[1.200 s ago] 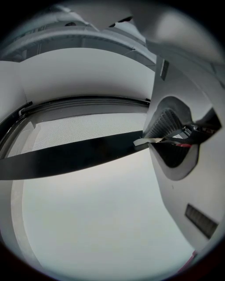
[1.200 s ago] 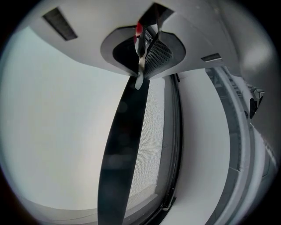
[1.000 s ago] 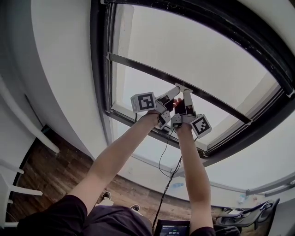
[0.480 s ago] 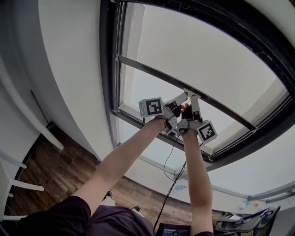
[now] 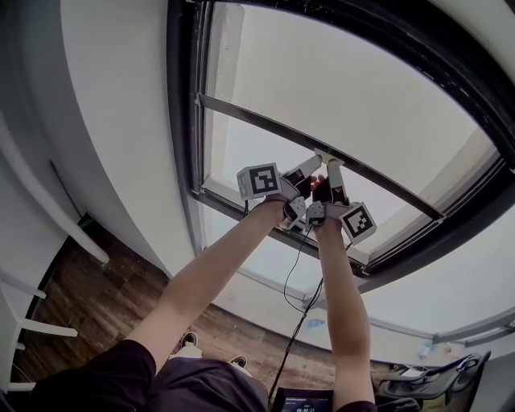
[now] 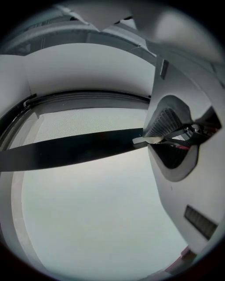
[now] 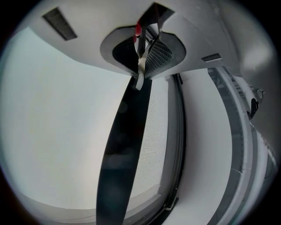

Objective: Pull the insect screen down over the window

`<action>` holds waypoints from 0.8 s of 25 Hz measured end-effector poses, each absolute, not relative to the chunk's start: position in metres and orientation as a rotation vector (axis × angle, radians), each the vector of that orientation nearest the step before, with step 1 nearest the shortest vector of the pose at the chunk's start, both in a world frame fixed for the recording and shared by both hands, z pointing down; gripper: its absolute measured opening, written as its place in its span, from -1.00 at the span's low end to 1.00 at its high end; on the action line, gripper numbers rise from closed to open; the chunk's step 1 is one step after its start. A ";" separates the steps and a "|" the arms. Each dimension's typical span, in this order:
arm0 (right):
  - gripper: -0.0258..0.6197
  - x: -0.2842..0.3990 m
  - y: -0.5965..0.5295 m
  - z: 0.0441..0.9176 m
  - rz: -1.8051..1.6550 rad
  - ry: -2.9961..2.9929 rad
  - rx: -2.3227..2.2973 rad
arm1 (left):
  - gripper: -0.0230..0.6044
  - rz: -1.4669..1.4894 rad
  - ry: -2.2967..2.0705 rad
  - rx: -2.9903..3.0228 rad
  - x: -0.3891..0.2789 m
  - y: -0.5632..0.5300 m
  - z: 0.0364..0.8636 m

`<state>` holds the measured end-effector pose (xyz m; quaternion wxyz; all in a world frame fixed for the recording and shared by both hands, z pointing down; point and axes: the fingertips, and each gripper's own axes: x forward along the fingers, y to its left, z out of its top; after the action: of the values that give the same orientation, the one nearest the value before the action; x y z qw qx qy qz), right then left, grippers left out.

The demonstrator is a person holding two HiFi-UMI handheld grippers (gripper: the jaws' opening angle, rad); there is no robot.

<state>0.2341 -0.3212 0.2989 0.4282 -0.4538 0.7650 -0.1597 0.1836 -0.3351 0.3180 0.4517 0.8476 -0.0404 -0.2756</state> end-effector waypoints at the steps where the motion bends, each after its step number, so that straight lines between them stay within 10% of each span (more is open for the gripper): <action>1: -0.78 0.233 -0.321 0.299 -0.406 1.912 -1.128 | -0.71 -0.692 -0.110 2.097 0.182 -0.336 0.318; 20: -0.79 0.232 -0.323 0.302 -0.474 1.924 -1.092 | -0.61 -0.715 -0.136 2.067 0.187 -0.351 0.309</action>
<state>0.2319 -0.3229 0.3015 0.4254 -0.4366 0.7697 -0.1897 0.1868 -0.3511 0.3089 0.4576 0.8386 -0.0553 -0.2902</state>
